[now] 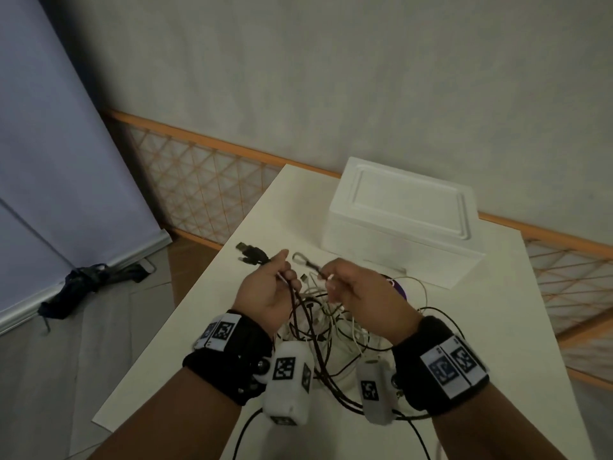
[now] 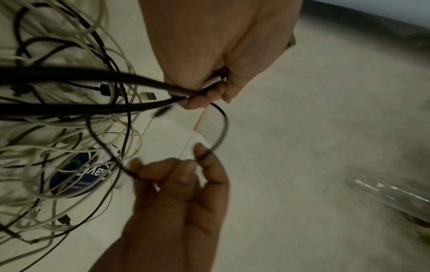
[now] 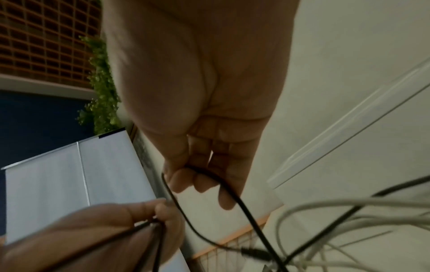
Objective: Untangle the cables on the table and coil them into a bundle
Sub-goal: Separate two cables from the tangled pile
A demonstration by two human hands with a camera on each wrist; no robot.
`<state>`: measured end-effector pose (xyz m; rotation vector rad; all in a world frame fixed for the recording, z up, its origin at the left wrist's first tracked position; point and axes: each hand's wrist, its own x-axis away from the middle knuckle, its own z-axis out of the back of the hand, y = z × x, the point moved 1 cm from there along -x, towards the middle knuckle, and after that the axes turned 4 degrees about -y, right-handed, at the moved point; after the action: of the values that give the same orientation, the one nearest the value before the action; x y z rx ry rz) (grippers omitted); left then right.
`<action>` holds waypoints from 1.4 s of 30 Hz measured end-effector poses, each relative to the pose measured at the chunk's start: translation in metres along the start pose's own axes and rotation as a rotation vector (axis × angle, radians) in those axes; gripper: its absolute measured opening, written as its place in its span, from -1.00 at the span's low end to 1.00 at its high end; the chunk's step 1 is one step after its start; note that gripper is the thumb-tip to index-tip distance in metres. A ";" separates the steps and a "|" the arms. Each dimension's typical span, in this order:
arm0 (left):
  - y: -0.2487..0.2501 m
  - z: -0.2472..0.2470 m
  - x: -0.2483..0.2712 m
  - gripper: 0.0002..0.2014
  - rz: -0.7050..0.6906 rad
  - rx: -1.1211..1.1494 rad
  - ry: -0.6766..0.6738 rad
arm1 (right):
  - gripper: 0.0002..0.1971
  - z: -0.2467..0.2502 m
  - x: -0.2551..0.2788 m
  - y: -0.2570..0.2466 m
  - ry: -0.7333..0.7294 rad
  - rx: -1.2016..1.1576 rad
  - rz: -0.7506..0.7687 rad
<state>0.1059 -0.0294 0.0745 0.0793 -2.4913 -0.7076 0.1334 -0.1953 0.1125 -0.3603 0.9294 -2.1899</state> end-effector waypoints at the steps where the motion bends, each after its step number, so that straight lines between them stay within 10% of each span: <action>1: 0.000 -0.001 0.000 -0.85 -0.013 0.024 0.005 | -0.83 -0.004 0.004 0.004 -0.038 0.041 0.009; 9: -0.012 0.000 0.009 -0.66 0.114 -0.056 0.002 | -0.87 -0.008 0.018 0.012 0.223 -0.029 0.043; 16: 0.001 -0.007 0.014 -0.57 0.069 -0.123 -0.108 | -0.83 -0.022 0.018 0.005 -0.055 0.209 0.095; 23: 0.051 -0.018 0.024 -0.59 -0.072 -0.037 -0.258 | -0.94 -0.047 0.014 0.058 -0.223 0.276 -0.178; 42: 0.002 -0.045 0.020 -0.82 -0.311 -1.136 -0.444 | -0.72 0.032 -0.007 -0.026 0.455 -0.085 0.119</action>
<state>0.1129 -0.0531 0.1175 -0.1273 -2.0691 -2.3476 0.1403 -0.1941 0.1537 0.1632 1.2534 -2.1644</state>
